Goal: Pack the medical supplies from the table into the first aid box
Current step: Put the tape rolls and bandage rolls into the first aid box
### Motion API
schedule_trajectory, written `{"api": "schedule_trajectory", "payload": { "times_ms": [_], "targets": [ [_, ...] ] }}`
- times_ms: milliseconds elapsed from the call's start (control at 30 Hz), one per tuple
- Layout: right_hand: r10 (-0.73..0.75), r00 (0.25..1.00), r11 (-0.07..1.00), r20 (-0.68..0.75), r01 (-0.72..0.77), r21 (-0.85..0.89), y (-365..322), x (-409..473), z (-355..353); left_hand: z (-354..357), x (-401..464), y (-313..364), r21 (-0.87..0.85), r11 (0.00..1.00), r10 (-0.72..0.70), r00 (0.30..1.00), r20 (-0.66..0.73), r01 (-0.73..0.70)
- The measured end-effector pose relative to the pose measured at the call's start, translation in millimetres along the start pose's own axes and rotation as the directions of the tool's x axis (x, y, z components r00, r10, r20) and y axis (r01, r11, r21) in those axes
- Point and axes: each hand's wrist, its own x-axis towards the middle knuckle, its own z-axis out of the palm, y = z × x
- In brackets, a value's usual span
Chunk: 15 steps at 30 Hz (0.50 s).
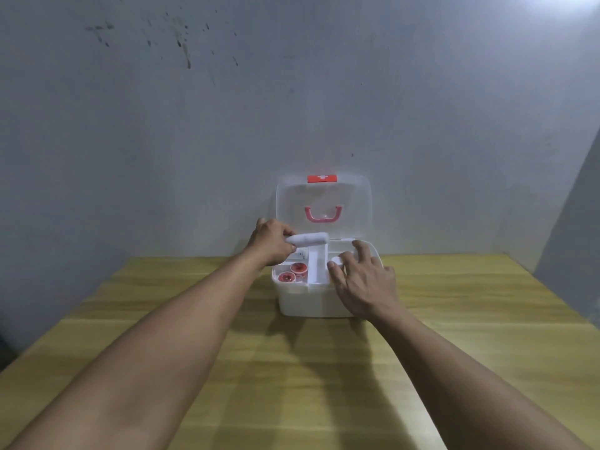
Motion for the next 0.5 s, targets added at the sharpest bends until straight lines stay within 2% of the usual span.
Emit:
{"api": "schedule_trajectory", "payload": {
  "times_ms": [67, 300, 367, 433, 500],
  "targets": [
    [0.0, 1.0, 1.0, 0.001, 0.0, -0.002, 0, 0, 0, -3, -3, 3, 0.013, 1.0, -0.019, 0.999, -0.029, 0.02],
    [0.002, 1.0, 1.0, 0.001, -0.002, -0.008, -1, 0, 0, 10, -17, 18, -0.056, 0.998, -0.013, 0.998, 0.067, 0.017],
    [-0.004, 1.0, 1.0, -0.003, 0.004, -0.006, -1, -1, -1, 13, -19, 19, -0.07, 0.997, -0.03, 1.0, 0.003, 0.03],
    [-0.006, 1.0, 1.0, -0.005, 0.006, -0.002, 0, -2, -1, 18, -24, 18, -0.016, 1.0, 0.018, 0.998, -0.056, -0.019],
    [0.001, 1.0, 1.0, 0.002, -0.001, 0.008, 0, -1, -1, 25, -23, 12, 0.087, 0.991, 0.104, 0.995, -0.009, -0.103]
  ]
}}
